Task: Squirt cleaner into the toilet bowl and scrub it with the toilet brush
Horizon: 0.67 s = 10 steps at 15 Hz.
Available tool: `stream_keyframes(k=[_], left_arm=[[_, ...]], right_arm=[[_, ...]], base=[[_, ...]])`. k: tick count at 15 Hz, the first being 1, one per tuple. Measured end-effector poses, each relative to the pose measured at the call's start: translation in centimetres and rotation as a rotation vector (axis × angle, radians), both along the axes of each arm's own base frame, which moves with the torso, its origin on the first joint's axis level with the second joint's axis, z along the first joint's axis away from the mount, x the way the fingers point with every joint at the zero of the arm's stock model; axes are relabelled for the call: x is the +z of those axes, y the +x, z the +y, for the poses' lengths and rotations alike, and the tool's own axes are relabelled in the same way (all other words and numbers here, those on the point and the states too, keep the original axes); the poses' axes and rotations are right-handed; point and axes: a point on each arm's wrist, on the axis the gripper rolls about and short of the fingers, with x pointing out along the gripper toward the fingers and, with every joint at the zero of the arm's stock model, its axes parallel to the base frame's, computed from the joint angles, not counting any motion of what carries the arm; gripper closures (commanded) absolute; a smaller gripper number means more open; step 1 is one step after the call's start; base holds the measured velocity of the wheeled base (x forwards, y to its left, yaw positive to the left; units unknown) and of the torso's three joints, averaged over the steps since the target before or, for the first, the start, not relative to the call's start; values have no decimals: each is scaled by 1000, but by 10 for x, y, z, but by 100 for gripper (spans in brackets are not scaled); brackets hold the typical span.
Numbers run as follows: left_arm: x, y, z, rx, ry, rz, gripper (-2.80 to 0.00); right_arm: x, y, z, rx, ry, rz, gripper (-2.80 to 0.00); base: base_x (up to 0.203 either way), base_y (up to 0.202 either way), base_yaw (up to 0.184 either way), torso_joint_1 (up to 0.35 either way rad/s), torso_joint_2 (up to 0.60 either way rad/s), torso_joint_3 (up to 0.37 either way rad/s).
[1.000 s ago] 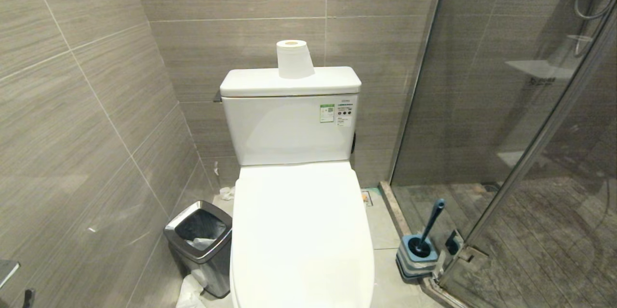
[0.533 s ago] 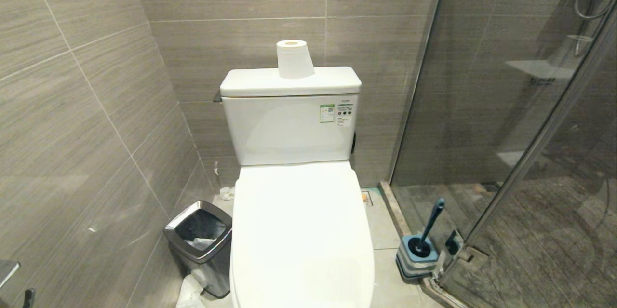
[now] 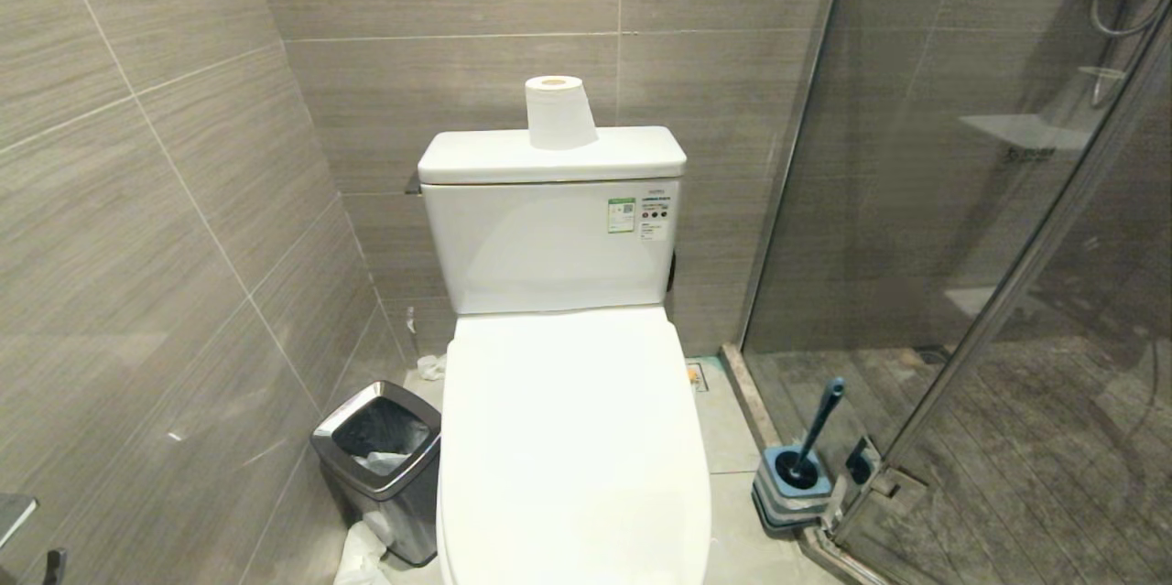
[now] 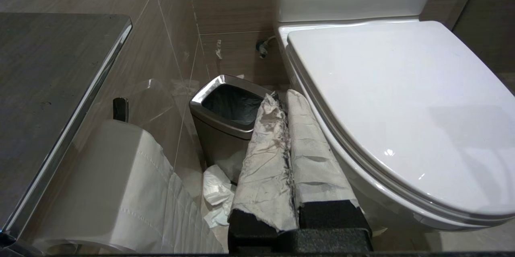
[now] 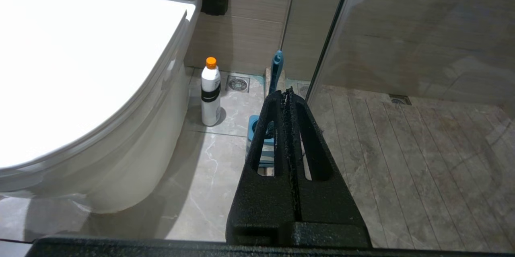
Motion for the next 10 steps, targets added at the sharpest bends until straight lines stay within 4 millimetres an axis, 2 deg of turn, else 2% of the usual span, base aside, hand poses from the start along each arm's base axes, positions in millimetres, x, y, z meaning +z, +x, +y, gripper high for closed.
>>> stream_keyframes(k=[10], left_arm=[[0, 0, 0, 0, 0, 0, 0]], right_arm=[[0, 0, -1, -23, 45, 2, 0]], base=[[0, 0, 0, 0, 0, 0]])
